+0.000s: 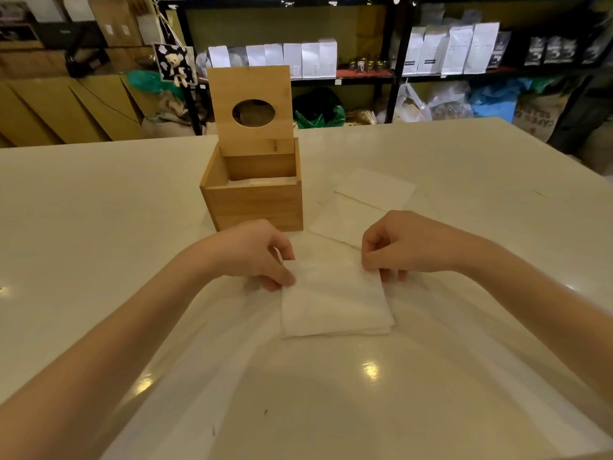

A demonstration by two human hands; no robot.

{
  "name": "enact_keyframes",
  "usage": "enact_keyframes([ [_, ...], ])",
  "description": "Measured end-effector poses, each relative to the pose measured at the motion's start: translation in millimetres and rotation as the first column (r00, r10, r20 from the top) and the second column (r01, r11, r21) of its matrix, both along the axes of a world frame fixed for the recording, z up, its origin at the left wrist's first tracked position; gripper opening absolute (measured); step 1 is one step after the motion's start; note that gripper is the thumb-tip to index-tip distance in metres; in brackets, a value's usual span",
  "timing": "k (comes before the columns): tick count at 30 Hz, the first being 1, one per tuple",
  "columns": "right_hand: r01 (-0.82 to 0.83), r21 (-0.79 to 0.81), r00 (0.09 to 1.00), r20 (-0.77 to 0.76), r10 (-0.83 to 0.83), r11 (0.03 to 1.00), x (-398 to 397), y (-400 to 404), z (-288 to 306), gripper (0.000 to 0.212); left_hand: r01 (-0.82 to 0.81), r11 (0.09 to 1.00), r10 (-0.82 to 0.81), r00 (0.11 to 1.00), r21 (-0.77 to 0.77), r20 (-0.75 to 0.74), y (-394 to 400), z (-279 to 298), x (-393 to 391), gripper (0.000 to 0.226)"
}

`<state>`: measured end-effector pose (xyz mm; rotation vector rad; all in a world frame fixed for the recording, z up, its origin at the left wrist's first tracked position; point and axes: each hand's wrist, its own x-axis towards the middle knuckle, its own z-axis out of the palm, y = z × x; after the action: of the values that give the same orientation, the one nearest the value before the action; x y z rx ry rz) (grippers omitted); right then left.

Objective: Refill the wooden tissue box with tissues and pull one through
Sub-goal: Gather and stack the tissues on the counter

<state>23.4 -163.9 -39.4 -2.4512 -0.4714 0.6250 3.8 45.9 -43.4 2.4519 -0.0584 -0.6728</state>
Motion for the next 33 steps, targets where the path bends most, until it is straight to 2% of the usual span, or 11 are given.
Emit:
enact_keyframes([
  [4,0.016,-0.012,0.998,0.064,-0.015,1.0,0.0,-0.2,-3.2,0.012,-0.001,1.0,0.001,1.0,-0.003,-0.005,-1.7,-0.1,0.5,0.016],
  [7,0.011,-0.061,0.985,0.173,-0.001,0.998,0.3,-1.8,-8.5,0.008,-0.004,0.999,0.004,1.0,0.039,0.005,-3.7,0.1,0.5,0.019],
  [12,0.067,-0.153,0.943,0.332,-0.013,0.986,-4.7,-3.7,-14.6,0.004,0.065,0.947,-0.124,0.977,0.314,0.172,-10.3,3.4,-4.5,0.024],
  [17,0.155,-0.255,0.873,0.488,-0.011,0.954,-12.8,-9.6,-19.3,0.008,0.169,0.76,-0.42,0.865,0.628,0.276,-24.1,7.2,-13.7,0.02],
  [19,0.23,-0.29,0.833,0.553,-0.034,0.929,-13.0,-15.6,-16.9,0.014,0.179,0.75,-0.471,0.82,0.637,0.324,-28.0,8.1,-11.7,0.02],
  [26,0.323,-0.234,0.792,0.598,-0.126,0.917,14.8,-28.5,-8.5,0.025,0.142,0.846,-0.454,0.698,0.515,0.554,-53.7,-6.2,38.4,0.024],
  [30,0.311,-0.355,0.795,0.606,-0.036,0.882,33.1,-27.0,-17.9,0.033,0.145,0.808,-0.494,0.695,0.571,0.523,-69.2,-20.5,73.5,0.029],
  [33,0.292,-0.372,0.806,0.592,-0.017,0.881,40.4,-27.8,-26.0,0.036,0.121,0.764,-0.503,0.727,0.634,0.467,-75.6,-28.9,89.9,0.029],
])
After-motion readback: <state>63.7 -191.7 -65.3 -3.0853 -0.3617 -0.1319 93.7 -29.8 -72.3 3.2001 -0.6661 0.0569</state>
